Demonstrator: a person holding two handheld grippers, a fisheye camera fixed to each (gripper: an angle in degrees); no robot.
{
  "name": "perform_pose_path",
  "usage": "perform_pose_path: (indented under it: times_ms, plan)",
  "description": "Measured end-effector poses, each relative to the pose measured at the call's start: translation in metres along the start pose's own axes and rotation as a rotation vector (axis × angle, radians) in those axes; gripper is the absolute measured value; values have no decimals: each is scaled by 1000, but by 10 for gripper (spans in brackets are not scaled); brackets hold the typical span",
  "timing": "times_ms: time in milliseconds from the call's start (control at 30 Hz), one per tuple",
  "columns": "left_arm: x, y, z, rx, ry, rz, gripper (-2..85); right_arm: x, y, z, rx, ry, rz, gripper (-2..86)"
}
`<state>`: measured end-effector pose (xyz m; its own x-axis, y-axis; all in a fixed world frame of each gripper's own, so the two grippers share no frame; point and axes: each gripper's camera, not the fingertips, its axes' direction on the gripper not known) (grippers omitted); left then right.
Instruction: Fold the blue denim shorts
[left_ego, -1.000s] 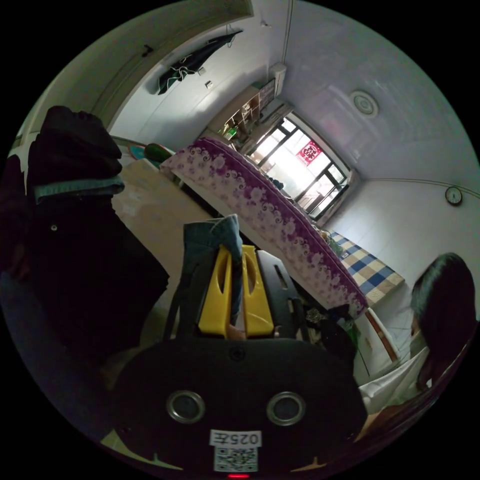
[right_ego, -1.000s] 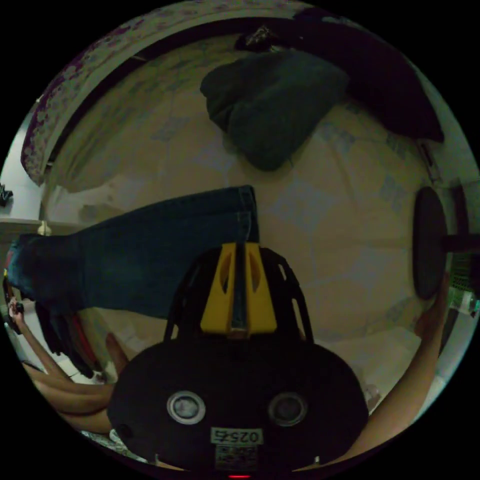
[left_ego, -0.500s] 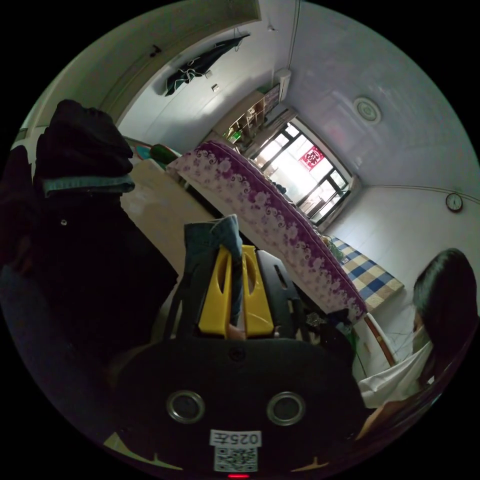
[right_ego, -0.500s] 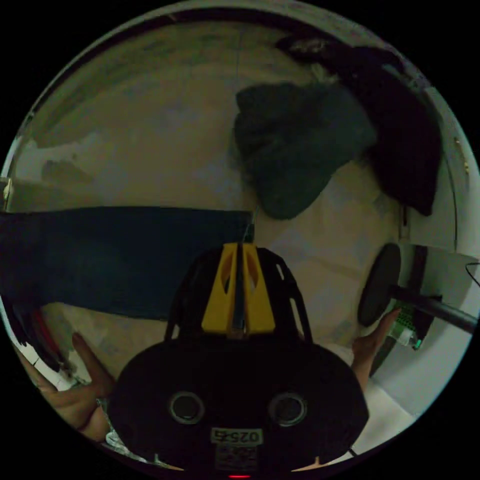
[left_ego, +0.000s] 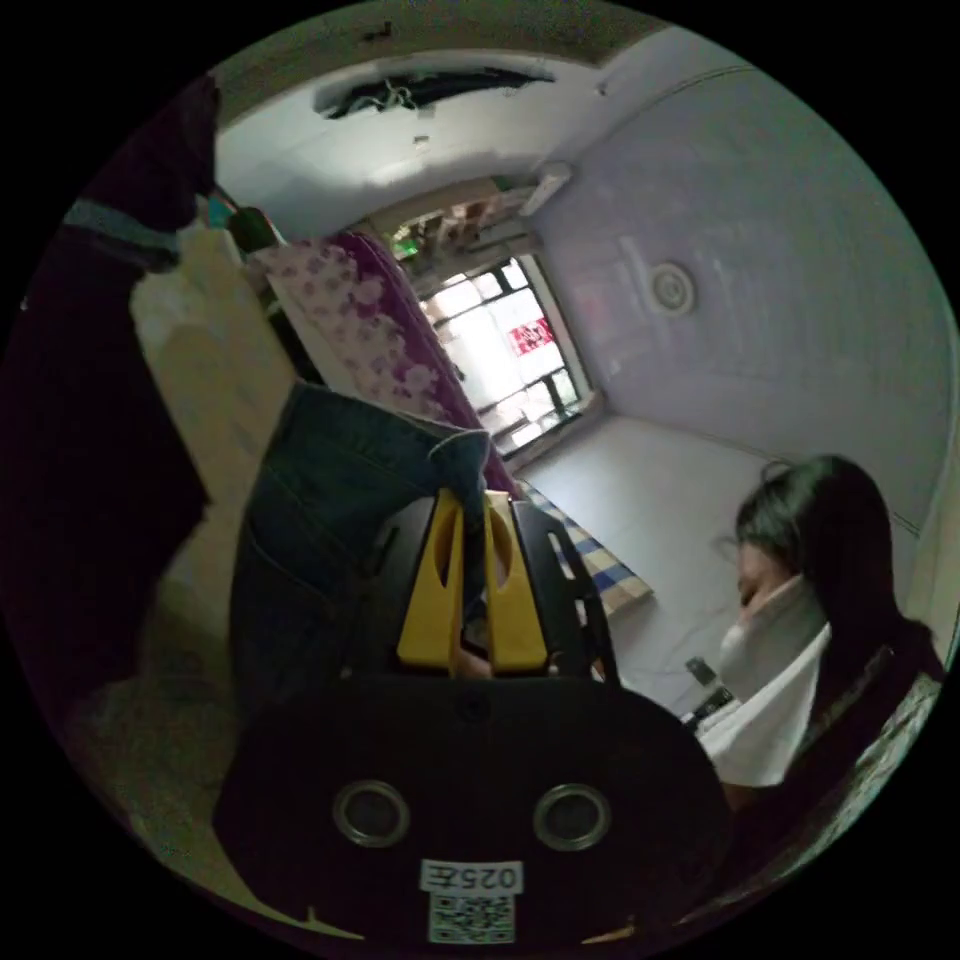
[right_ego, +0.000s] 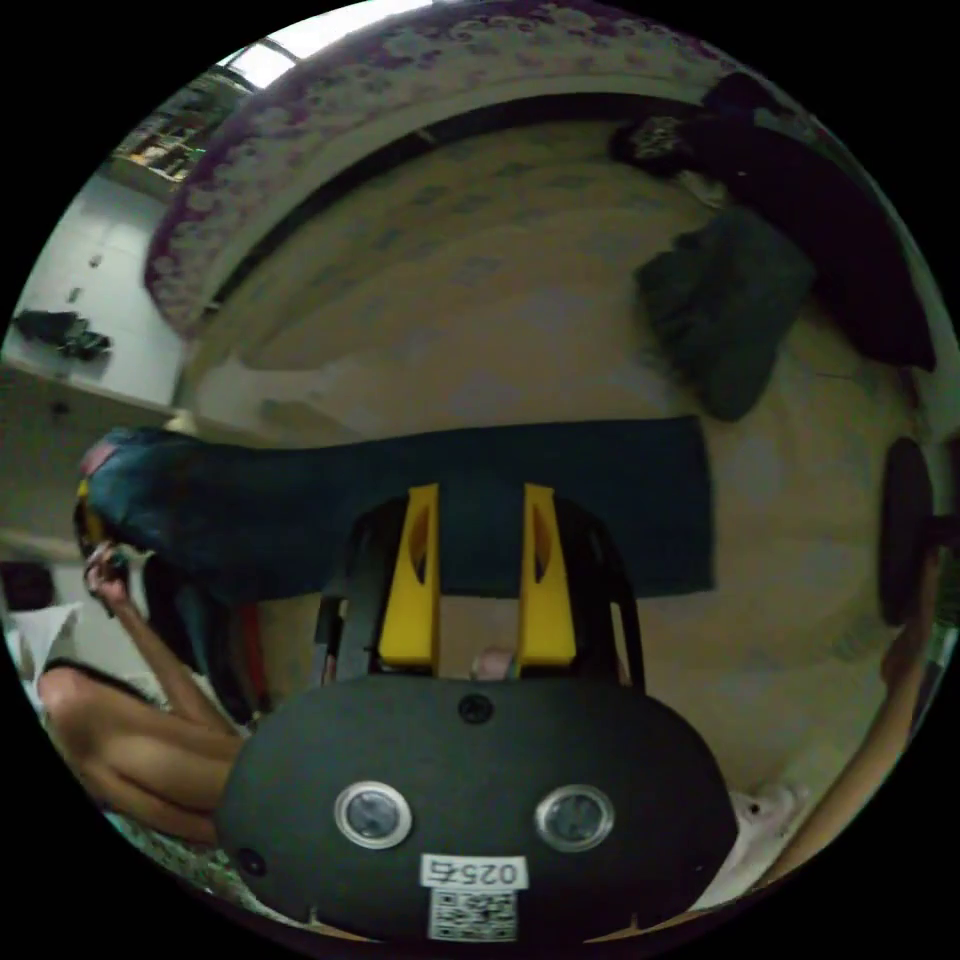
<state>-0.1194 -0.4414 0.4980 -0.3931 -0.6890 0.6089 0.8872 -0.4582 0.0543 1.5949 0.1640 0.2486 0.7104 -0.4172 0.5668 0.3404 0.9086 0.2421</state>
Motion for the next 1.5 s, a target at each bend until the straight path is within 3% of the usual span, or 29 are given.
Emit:
perform_pose_path:
  times_ms: [133,200,267,367,467,500,767,867,933,1033,1133,1200,1400,1500]
  plan:
    - [27,100,75,-236,176,10,-10,22,-13,-19,51,-505,-55,158]
    - [35,203,130,-389,263,10,-10,60,-27,-30,43,-711,-47,179]
    - [39,295,169,-500,224,85,-10,98,-35,-29,19,-787,-9,197]
    - [33,463,231,-819,57,326,-11,170,-42,-9,-39,-871,126,208]
    - [-7,593,259,-1139,27,337,-12,225,-35,17,-110,-719,305,191]
    - [-16,614,251,-1134,43,323,-12,236,-33,24,-125,-732,327,175]
    - [-15,615,193,-970,95,373,-14,222,-33,7,21,-972,295,190]
    - [-18,610,164,-916,128,379,-14,211,-35,4,-116,-689,290,216]
    - [-17,614,152,-920,173,423,-14,202,-38,18,-231,-759,268,232]
    - [-11,640,137,-964,220,583,-12,182,-52,32,-230,-917,262,219]
    - [-20,671,126,-1035,233,629,-10,150,-76,50,-356,-750,229,100]
    - [-38,677,116,-1039,202,566,-4,111,-89,60,-472,-457,181,32]
    - [-54,584,55,-918,470,370,30,-6,-70,-21,-286,-368,-61,19]
    - [-75,537,22,-829,369,379,29,-13,-57,-29,-267,-159,-25,22]
